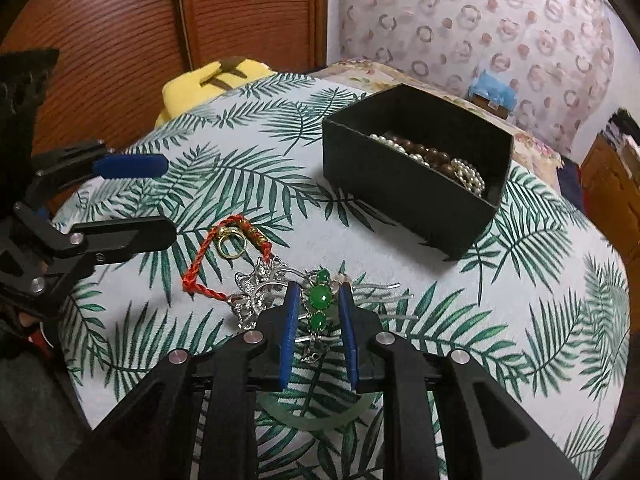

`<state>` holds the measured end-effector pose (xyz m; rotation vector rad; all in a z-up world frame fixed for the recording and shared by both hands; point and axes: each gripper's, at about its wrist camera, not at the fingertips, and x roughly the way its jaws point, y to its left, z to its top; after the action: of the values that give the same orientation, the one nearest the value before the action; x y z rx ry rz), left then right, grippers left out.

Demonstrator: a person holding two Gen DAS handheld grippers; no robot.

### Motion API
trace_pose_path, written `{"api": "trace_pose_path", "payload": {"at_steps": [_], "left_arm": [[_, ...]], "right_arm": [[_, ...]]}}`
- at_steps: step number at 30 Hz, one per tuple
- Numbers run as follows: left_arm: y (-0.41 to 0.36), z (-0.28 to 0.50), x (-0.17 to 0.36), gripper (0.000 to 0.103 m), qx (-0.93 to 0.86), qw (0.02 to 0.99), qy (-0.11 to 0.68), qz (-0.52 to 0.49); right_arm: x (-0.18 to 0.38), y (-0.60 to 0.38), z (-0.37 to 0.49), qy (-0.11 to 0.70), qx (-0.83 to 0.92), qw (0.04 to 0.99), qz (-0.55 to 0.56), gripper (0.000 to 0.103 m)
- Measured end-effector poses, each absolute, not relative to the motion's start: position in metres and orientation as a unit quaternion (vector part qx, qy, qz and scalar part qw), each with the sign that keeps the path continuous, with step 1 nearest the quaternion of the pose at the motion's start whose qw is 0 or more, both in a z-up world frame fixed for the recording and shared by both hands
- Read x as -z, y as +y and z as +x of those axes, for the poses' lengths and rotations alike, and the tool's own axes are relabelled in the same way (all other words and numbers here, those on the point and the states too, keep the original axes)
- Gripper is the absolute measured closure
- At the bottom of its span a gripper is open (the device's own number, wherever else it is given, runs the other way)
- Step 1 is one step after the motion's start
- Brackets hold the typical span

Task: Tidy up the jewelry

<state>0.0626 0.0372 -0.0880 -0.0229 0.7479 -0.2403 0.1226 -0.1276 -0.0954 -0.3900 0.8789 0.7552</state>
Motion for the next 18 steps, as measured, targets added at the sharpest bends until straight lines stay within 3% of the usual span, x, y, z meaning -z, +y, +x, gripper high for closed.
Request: {"api": "trace_pose_path", "payload": {"at_steps": [3, 8, 9, 10, 18], "left_arm": [[0.037, 0.061, 0.086, 0.028, 0.118, 0.925, 0.362, -0.012], [0.037, 0.06, 0.086, 0.028, 0.119, 0.924, 0.362, -0.013], [0.036, 0.06, 0.086, 0.028, 0.12, 0.924, 0.363, -0.013], [0.034, 0.06, 0.086, 0.028, 0.121, 0.924, 0.363, -0.012], [0.019, 0.063, 0.086, 0.028, 0.133, 0.92, 0.368, -0.007]], "right_arm": [[0.095, -0.127, 0.125, 0.414, -0.357, 0.817, -0.186, 0.088], [0.093, -0.132, 0.127, 0.41, -0.349, 0.822, -0.187, 0.09], [0.092, -0.133, 0.128, 0.407, -0.345, 0.825, -0.186, 0.093], [0.089, -0.137, 0.13, 0.402, -0.342, 0.829, -0.181, 0.103], [0.075, -0.158, 0.141, 0.391, -0.319, 0.847, -0.166, 0.103]]}}
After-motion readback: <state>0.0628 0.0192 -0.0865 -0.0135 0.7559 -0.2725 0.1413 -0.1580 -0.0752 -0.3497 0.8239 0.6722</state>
